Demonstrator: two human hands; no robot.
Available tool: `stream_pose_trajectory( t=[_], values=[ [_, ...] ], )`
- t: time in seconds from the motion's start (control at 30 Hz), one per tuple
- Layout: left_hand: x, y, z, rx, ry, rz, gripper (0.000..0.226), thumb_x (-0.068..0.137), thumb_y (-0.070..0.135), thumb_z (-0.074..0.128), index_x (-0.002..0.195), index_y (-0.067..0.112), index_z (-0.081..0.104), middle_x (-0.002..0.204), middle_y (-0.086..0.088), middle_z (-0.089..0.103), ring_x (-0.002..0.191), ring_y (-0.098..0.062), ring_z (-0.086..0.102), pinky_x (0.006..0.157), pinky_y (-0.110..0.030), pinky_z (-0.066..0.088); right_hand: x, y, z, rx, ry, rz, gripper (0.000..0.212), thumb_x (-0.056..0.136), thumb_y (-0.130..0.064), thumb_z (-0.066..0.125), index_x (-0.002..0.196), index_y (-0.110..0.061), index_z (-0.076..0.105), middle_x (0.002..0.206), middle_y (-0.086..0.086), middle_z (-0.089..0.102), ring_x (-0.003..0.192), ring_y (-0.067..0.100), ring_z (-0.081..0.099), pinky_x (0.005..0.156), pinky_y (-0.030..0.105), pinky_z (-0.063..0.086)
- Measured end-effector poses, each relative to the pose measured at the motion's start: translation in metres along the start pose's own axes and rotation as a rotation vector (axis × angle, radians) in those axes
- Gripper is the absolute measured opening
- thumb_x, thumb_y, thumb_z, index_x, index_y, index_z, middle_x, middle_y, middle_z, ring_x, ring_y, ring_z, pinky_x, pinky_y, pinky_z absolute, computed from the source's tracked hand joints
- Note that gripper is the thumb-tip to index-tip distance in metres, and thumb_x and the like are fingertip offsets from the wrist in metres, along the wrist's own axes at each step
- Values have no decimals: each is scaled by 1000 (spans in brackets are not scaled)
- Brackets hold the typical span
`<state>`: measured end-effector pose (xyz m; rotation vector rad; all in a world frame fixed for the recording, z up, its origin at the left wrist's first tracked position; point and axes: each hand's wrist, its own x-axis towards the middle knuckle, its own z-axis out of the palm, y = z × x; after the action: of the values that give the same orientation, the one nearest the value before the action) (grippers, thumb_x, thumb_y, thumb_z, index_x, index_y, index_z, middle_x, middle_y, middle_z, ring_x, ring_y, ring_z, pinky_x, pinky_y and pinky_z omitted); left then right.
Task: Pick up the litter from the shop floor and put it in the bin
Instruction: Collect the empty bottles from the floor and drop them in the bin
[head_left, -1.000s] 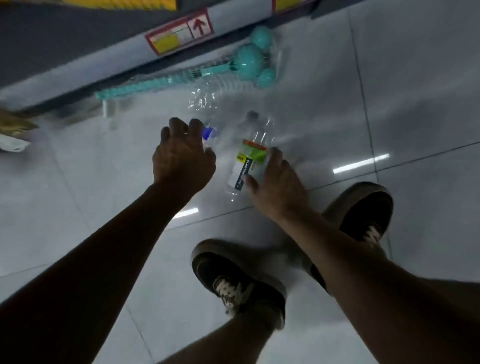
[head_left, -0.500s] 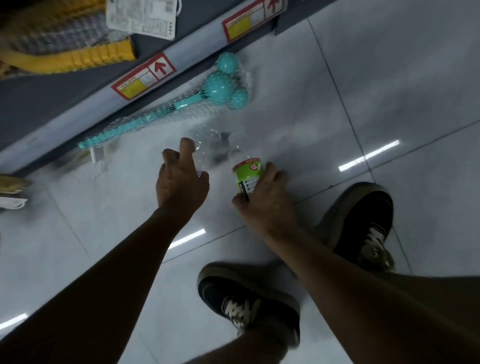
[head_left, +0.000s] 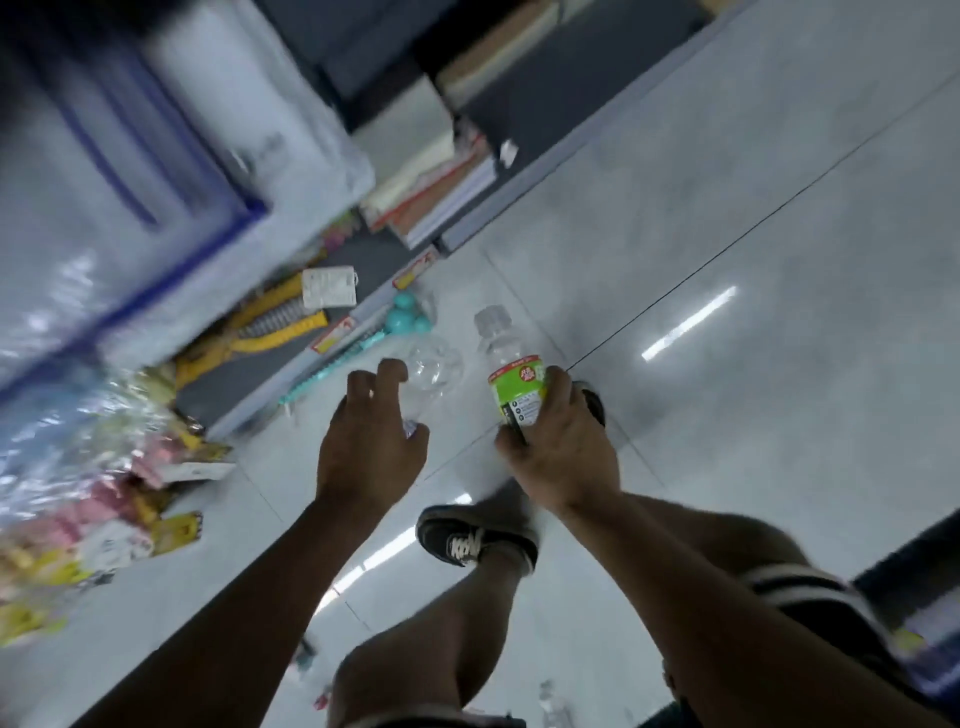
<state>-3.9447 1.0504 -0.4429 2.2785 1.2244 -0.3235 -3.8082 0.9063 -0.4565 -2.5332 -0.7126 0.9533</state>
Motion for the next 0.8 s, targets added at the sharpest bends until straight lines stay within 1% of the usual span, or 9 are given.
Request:
stream_pose_trajectory(
  t=[0.13, 0.23, 0.33, 0.47, 0.53, 0.6, 0.67, 0.73, 0.8],
  values=[
    [-39, 74, -90, -27, 34, 72, 55, 79, 12, 72, 125, 25, 45, 118, -9, 54, 95, -31, 64, 70, -30, 45, -43, -31, -110, 6, 62, -21, 72, 82, -45, 68, 136, -15, 31, 110, 9, 57, 86, 30, 65, 64, 32, 45],
    [-63, 118, -146, -101, 53, 70, 54, 78, 11, 70, 122, 28, 43, 115, -7, 49, 89, -32, 61, 71, -31, 42, -79, -47, -182, -10, 110, -15, 72, 81, -44, 68, 137, -16, 32, 110, 8, 57, 86, 32, 64, 65, 36, 48],
    [-88, 152, -193, -154, 70, 120, 58, 76, 11, 73, 120, 31, 41, 113, -3, 44, 83, -28, 57, 72, -35, 47, -117, -56, -237, -2, 145, -15, 73, 82, -46, 67, 138, -17, 32, 111, 9, 57, 87, 34, 64, 64, 38, 49],
    [-124, 186, -239, -225, 46, 165, 64, 73, 5, 74, 120, 33, 40, 118, 1, 37, 83, -18, 54, 75, -38, 53, -167, -61, -287, 31, 199, 4, 78, 83, -48, 69, 142, -17, 30, 118, 10, 57, 92, 36, 65, 67, 41, 52],
    [-141, 201, -254, -243, 15, 211, 69, 70, 2, 75, 121, 34, 40, 122, 3, 32, 90, -19, 50, 79, -40, 55, -193, -59, -305, 47, 242, 34, 80, 83, -48, 70, 144, -17, 29, 120, 11, 58, 94, 36, 65, 68, 40, 51],
    [-157, 216, -264, -241, -18, 270, 72, 69, 3, 76, 121, 35, 39, 125, 2, 32, 93, -20, 51, 80, -39, 56, -218, -53, -319, 50, 284, 58, 80, 82, -48, 71, 143, -16, 30, 120, 11, 59, 93, 36, 65, 67, 40, 51],
    [-170, 233, -270, -206, -47, 330, 72, 72, 8, 79, 124, 36, 39, 128, 2, 32, 94, -18, 51, 76, -30, 55, -242, -43, -330, 56, 312, 97, 78, 82, -48, 70, 142, -17, 30, 121, 12, 59, 93, 37, 65, 68, 41, 52],
    [-180, 252, -273, -167, -61, 380, 71, 77, 16, 81, 130, 35, 39, 128, 5, 32, 93, -12, 47, 72, -17, 47, -262, -30, -341, 65, 338, 155, 78, 82, -49, 70, 141, -17, 31, 122, 13, 58, 96, 37, 64, 69, 40, 51],
    [-188, 271, -272, -138, -60, 429, 70, 79, 24, 81, 134, 36, 40, 127, 6, 34, 90, -9, 48, 74, -19, 43, -282, -14, -351, 92, 370, 218, 78, 83, -51, 70, 142, -18, 30, 124, 12, 58, 99, 37, 63, 69, 38, 47]
  ],
)
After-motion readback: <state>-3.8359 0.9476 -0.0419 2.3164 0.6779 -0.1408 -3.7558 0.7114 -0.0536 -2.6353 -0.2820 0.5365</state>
